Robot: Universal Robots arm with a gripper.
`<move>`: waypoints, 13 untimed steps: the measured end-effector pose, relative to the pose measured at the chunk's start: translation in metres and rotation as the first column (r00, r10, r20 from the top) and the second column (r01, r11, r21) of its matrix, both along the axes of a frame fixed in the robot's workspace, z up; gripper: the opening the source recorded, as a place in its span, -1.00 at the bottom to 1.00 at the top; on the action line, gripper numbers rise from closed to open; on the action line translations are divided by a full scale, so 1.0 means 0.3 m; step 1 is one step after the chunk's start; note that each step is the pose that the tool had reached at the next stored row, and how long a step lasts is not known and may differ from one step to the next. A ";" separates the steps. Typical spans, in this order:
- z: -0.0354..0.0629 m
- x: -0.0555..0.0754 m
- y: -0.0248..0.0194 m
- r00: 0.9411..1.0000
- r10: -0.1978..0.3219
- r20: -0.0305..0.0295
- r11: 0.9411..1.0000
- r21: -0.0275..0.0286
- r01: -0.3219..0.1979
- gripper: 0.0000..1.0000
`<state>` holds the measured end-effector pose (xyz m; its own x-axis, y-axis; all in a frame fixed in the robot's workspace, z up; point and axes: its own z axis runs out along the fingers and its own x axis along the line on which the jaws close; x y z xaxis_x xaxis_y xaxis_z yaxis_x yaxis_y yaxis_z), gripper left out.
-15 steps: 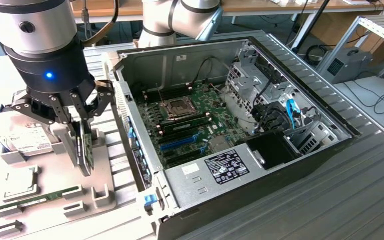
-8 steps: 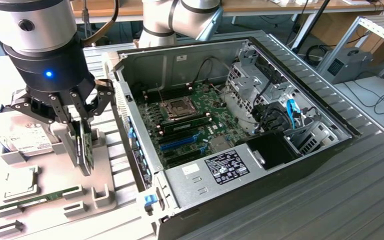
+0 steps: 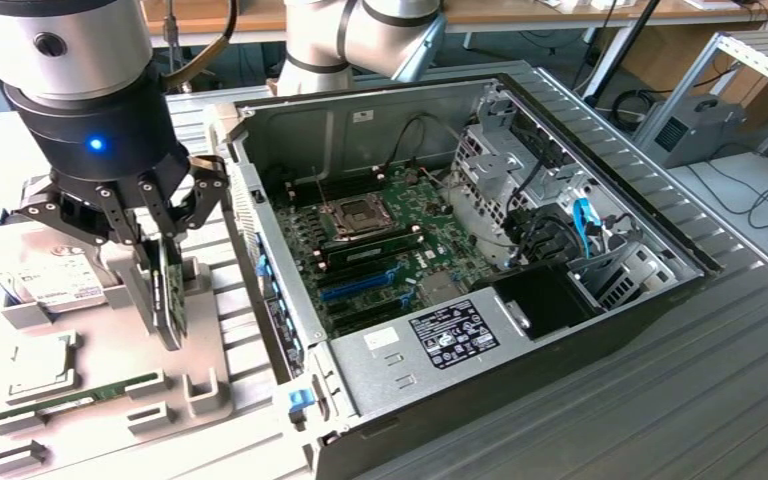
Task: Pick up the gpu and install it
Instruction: 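Pick up the gpu and move the gpu toward the slot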
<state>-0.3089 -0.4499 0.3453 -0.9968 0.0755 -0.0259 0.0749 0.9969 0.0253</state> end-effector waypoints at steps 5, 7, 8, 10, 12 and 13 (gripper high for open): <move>0.006 0.000 0.000 1.000 0.000 0.000 1.000 0.000 0.000 -0.47; 0.009 0.000 0.000 1.000 0.000 0.000 1.000 0.000 0.000 -0.47; 0.010 0.000 0.000 1.000 0.000 0.000 1.000 0.000 0.000 -0.47; 0.013 0.000 0.000 1.000 0.000 0.000 1.000 0.000 0.000 -0.47; 0.015 0.000 0.000 1.000 0.000 0.000 1.000 0.000 0.000 -0.47; 0.016 0.000 0.000 1.000 0.000 0.000 1.000 0.000 0.000 -0.47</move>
